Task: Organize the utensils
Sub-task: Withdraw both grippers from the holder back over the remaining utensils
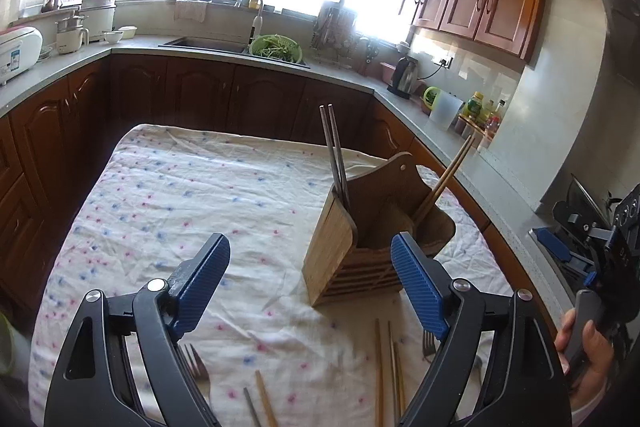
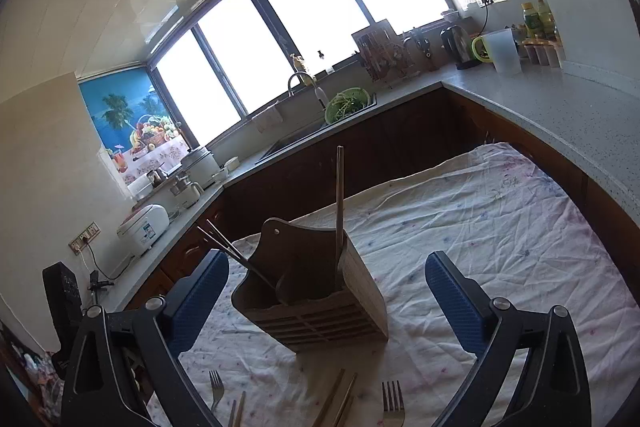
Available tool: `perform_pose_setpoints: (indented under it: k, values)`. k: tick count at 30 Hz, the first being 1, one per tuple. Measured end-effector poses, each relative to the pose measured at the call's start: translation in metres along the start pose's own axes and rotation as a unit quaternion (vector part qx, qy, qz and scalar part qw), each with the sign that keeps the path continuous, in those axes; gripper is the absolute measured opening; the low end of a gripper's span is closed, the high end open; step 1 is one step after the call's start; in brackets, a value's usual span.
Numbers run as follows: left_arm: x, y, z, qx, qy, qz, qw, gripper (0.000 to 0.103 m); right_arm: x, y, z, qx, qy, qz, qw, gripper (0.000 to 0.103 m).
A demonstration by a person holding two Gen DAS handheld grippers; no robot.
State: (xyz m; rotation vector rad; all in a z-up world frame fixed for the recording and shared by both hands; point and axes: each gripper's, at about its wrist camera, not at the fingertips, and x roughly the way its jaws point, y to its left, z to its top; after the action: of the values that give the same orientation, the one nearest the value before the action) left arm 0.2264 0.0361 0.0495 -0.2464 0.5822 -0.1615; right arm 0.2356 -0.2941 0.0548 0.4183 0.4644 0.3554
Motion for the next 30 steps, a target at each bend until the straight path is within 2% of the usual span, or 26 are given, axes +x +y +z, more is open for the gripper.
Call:
perform_pose_setpoints:
  k: [14,22,30]
  values:
    - [-0.053,0.019,-0.056,-0.025,0.014,0.01,0.9995,0.085,-0.057,0.007,-0.046,-0.011,0.011,-0.01,1.0,0.1]
    - [-0.068,0.019,-0.084,-0.027,0.022,0.007,0.9994,0.085,-0.077,0.016,-0.073,-0.033,0.018,-0.026,0.999,0.1]
    - [-0.076,0.025,-0.108,-0.033,0.039,0.01,0.9987,0.085,-0.085,0.018,-0.096,-0.032,0.035,-0.026,0.999,0.1]
